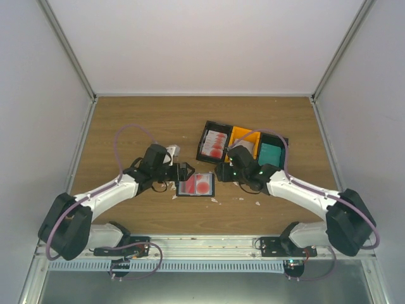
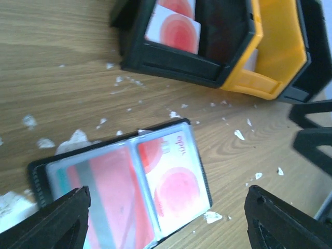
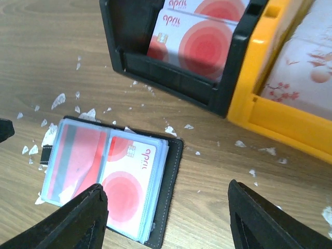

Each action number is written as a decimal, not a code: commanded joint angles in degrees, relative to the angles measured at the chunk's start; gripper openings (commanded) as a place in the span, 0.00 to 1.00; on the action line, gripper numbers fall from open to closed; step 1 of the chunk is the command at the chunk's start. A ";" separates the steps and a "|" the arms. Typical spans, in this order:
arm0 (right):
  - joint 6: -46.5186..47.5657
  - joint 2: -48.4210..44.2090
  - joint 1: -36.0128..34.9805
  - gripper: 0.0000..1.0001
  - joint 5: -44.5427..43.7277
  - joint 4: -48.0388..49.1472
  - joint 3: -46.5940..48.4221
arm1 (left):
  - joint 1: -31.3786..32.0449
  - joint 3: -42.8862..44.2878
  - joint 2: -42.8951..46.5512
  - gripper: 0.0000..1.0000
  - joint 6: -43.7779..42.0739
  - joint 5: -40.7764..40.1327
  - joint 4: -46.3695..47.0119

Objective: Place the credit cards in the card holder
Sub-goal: Insert the credit card into the card holder, then close the card holder at the center of the board.

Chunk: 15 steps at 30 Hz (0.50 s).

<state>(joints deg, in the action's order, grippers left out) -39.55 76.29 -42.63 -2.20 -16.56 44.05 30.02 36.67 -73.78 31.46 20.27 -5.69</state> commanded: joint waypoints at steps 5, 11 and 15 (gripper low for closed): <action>-1.27 -2.36 0.43 0.68 -2.46 -5.41 3.00 | 0.39 -4.00 5.70 0.99 1.01 -10.43 2.32; -1.48 1.63 0.49 0.69 5.16 2.46 1.27 | 0.39 -5.75 6.46 0.97 2.98 -11.32 1.84; -3.60 6.33 -0.05 0.67 8.36 6.30 1.10 | 0.39 -6.15 4.68 0.80 3.30 -5.39 2.69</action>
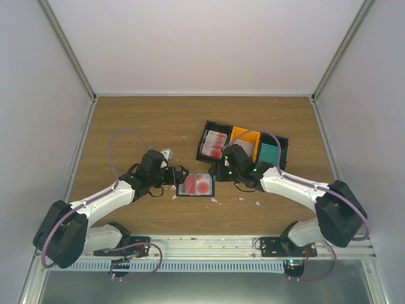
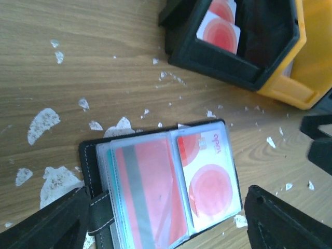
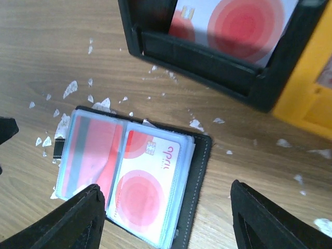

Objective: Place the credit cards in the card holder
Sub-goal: Close the card holder at the center of the board.

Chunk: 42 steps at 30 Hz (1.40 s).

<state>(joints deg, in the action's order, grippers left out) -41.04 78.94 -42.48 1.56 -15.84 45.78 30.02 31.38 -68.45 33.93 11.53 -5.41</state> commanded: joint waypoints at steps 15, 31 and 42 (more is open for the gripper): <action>-2.70 12.38 1.01 0.64 2.37 5.81 -0.25 | 0.62 -3.88 -1.69 0.65 6.21 -0.85 0.15; 1.94 13.95 1.33 0.63 9.04 12.14 -2.75 | 0.48 -2.57 -6.66 0.33 4.80 -5.44 -1.59; 2.50 16.62 1.26 0.62 10.16 13.70 -2.67 | 0.39 -1.99 -11.29 0.18 2.27 -3.09 2.82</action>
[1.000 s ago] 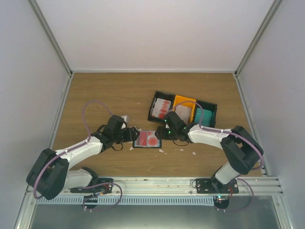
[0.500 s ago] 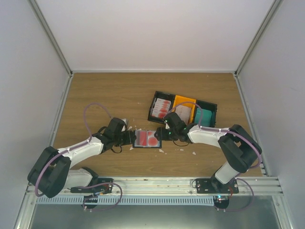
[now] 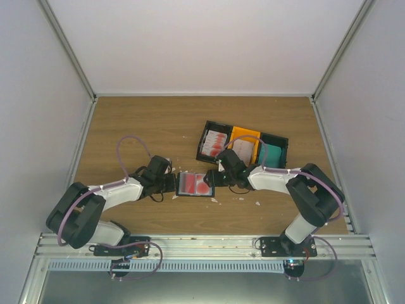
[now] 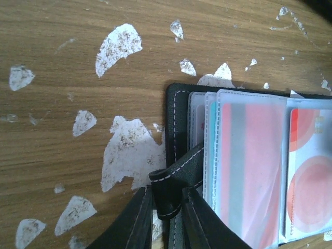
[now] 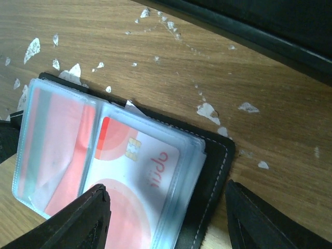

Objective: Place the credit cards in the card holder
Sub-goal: Close the card holder at the center of the board.

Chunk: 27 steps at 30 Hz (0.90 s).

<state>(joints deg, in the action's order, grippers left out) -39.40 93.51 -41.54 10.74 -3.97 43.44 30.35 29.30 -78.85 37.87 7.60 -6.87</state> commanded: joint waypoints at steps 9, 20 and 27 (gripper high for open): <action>1.06 2.62 0.43 0.61 0.45 1.28 -0.38 | 0.09 -1.15 3.32 0.00 -2.38 0.58 5.26; -0.88 -2.22 0.42 0.61 -3.70 1.88 -2.50 | 0.07 1.98 13.57 0.00 -6.19 4.90 1.15; -3.16 -5.78 0.36 0.61 -5.17 3.77 -4.29 | 0.06 2.67 12.82 0.00 -9.05 17.12 6.09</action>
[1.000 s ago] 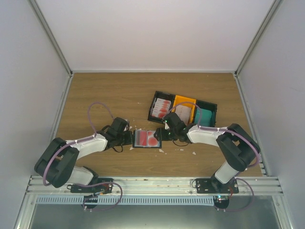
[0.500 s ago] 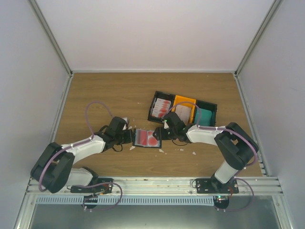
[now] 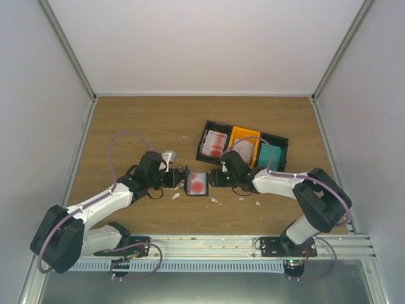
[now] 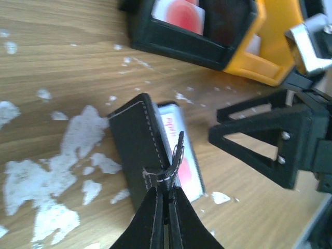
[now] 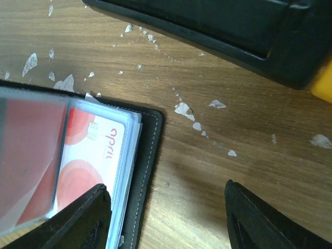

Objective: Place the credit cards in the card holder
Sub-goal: Close the card holder at the center of the board.

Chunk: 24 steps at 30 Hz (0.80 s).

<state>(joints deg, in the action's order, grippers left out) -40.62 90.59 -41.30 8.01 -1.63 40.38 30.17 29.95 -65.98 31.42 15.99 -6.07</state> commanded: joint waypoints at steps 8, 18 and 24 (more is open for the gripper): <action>-6.40 -8.12 0.14 0.62 -6.60 3.06 -5.70 | 1.20 1.31 -7.79 0.02 -0.02 22.87 16.35; -6.16 -11.78 0.34 0.64 -6.56 1.95 -7.38 | 4.54 2.92 -20.79 0.12 4.72 24.63 29.86; -7.42 -14.26 0.35 0.66 -7.91 1.86 -8.41 | 5.86 4.17 -25.64 0.31 4.44 24.89 32.22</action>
<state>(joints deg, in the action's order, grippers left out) -46.50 79.22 -41.17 2.44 -0.01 33.30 35.24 32.88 -88.86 35.75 39.77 19.90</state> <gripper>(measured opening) 0.653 0.276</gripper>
